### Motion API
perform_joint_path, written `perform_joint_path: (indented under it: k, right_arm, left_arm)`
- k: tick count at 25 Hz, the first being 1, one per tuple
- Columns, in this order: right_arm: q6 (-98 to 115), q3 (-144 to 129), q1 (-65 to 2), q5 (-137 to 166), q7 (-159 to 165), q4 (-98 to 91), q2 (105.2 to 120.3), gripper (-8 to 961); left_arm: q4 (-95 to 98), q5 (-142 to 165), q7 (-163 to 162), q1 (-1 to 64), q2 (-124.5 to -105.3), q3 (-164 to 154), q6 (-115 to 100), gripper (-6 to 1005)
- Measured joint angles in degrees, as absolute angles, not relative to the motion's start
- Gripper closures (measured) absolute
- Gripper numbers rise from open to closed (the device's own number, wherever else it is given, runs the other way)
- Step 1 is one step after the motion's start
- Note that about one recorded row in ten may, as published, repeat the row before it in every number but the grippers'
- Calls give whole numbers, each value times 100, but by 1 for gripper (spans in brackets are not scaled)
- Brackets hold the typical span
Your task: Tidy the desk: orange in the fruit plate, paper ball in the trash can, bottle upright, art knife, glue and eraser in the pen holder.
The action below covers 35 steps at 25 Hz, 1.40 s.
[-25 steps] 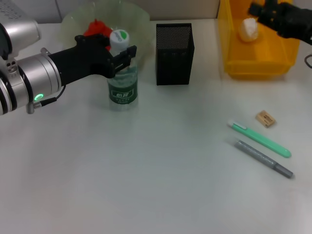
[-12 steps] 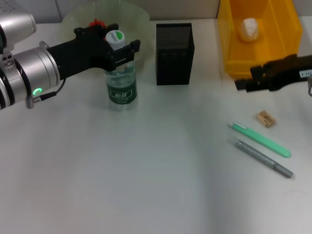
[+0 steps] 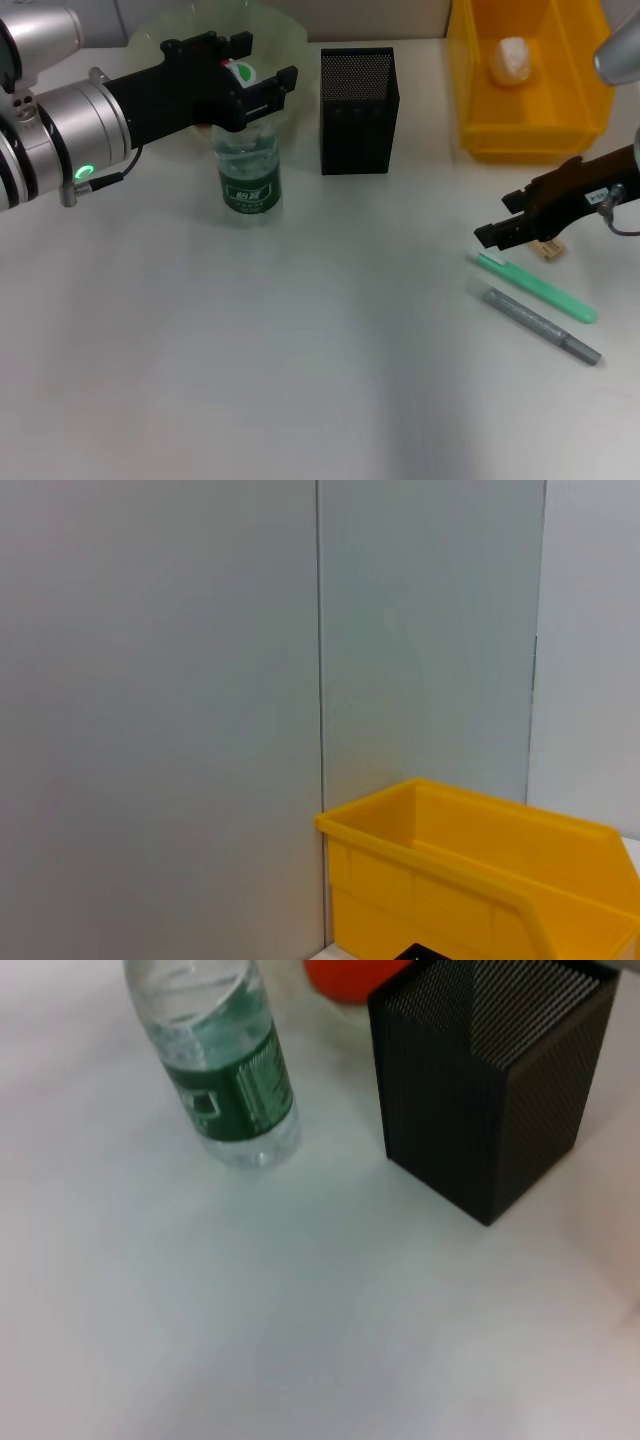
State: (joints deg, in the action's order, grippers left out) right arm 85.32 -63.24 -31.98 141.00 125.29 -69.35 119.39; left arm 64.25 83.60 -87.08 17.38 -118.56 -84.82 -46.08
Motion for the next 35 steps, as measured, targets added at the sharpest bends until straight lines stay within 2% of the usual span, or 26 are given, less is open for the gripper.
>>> perform_joint_path:
  k: [16,22,35]
  right_arm:
    - [8002,-6762,-3434,14516,12742,-6145,11925,315]
    - [7934,-6767,-3612,14520,12748,-5786,11925,491]
    - [7752,-6768,-3695,14520,12753,-5529,11915,566]
  left_arm:
    - [6431,8366,-8694,1743,-11857,-8375,-4623,343]
    - [6433,8367,-8692,1735,-11856,-8357,-4623,344]
    - [6434,8335,-8692,1687,-11856,-8358,-4623,346]
